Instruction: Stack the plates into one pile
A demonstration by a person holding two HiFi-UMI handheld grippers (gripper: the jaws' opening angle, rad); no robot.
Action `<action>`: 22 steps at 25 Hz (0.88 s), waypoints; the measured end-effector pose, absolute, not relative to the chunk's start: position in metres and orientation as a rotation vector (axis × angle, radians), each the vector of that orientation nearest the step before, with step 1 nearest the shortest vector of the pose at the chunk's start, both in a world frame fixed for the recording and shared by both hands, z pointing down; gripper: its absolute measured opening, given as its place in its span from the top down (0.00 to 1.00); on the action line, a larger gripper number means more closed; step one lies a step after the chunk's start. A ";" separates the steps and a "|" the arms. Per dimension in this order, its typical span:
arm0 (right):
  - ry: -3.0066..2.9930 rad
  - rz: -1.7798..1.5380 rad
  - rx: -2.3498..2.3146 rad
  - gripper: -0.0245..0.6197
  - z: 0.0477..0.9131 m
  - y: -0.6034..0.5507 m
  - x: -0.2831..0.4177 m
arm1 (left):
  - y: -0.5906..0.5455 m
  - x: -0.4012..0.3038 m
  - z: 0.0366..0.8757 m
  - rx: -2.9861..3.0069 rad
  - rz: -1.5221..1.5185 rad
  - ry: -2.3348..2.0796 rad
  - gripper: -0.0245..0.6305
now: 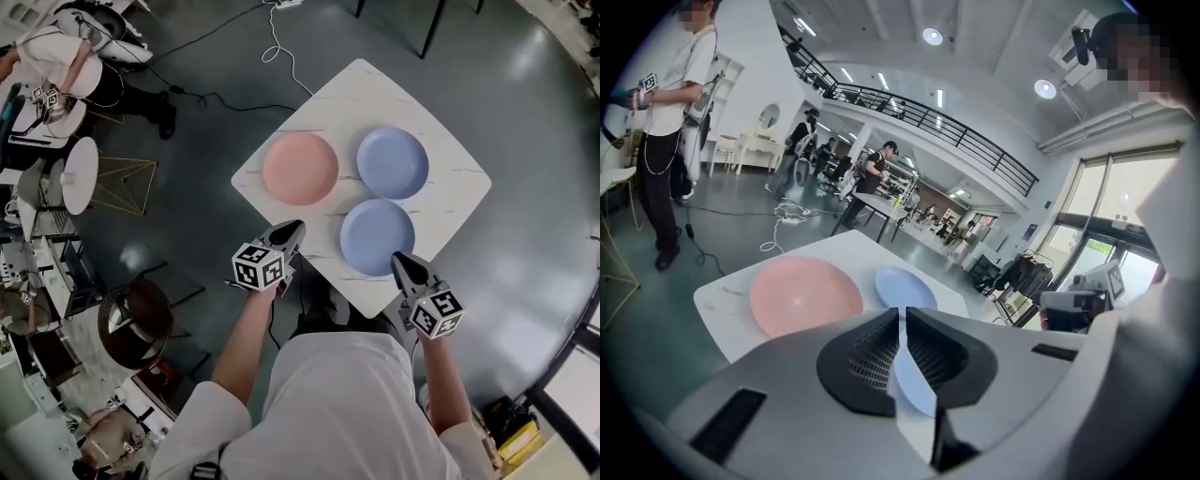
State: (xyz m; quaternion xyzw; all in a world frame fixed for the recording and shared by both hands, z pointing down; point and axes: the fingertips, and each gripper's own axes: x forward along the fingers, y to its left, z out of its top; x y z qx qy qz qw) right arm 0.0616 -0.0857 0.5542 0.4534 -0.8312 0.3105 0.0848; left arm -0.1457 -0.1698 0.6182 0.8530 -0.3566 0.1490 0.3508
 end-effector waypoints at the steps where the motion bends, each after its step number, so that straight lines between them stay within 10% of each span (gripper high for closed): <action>1: -2.477 0.937 1.343 0.91 0.558 -0.088 0.062 | -0.176 -0.148 0.624 2.198 0.393 -0.942 0.94; 22: -2.440 1.082 1.187 0.91 0.609 -0.118 0.059 | -0.239 -0.215 0.795 1.537 0.475 -1.209 0.73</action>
